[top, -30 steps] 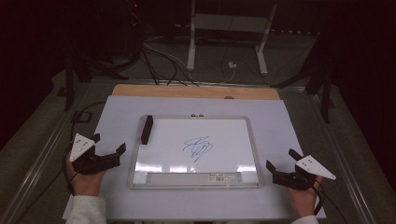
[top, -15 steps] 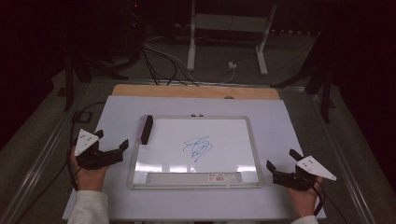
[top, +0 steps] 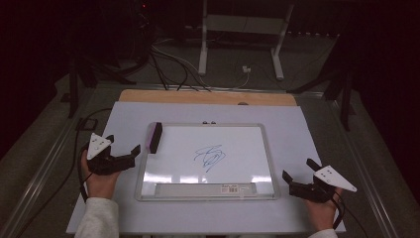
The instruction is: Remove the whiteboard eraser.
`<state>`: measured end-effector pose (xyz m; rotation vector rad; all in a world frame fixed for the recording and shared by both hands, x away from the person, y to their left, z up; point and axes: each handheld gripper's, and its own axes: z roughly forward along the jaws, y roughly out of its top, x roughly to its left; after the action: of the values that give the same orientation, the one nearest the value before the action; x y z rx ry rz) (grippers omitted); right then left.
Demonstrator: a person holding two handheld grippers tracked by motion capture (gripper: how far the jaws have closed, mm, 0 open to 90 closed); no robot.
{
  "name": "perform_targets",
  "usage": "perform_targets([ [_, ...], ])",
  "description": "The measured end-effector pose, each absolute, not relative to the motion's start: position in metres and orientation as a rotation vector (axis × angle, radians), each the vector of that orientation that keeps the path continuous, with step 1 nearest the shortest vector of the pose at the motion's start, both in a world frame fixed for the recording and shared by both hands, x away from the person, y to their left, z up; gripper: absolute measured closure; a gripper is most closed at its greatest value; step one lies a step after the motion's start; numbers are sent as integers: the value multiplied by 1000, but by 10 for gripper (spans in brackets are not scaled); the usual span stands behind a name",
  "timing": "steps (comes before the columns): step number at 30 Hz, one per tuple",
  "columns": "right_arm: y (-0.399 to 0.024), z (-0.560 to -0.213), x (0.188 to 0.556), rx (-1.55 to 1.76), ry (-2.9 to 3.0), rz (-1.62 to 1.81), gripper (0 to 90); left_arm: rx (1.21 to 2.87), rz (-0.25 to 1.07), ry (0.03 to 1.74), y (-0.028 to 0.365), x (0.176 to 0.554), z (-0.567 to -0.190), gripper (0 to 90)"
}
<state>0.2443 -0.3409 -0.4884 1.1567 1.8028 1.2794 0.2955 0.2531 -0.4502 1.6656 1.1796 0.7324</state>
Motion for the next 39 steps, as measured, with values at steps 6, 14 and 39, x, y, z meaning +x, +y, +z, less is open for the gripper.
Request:
perform_targets([
  [6,-341,-488,244,1156,1804,1280,0,1674,728,1184,249,304,-450,22],
  [14,-341,-488,244,1161,1804,1282,0,1689,718,1187,243,313,-451,22],
  [39,-341,-489,245,1164,1810,1283,0,1749,645,1217,223,343,-464,43],
])
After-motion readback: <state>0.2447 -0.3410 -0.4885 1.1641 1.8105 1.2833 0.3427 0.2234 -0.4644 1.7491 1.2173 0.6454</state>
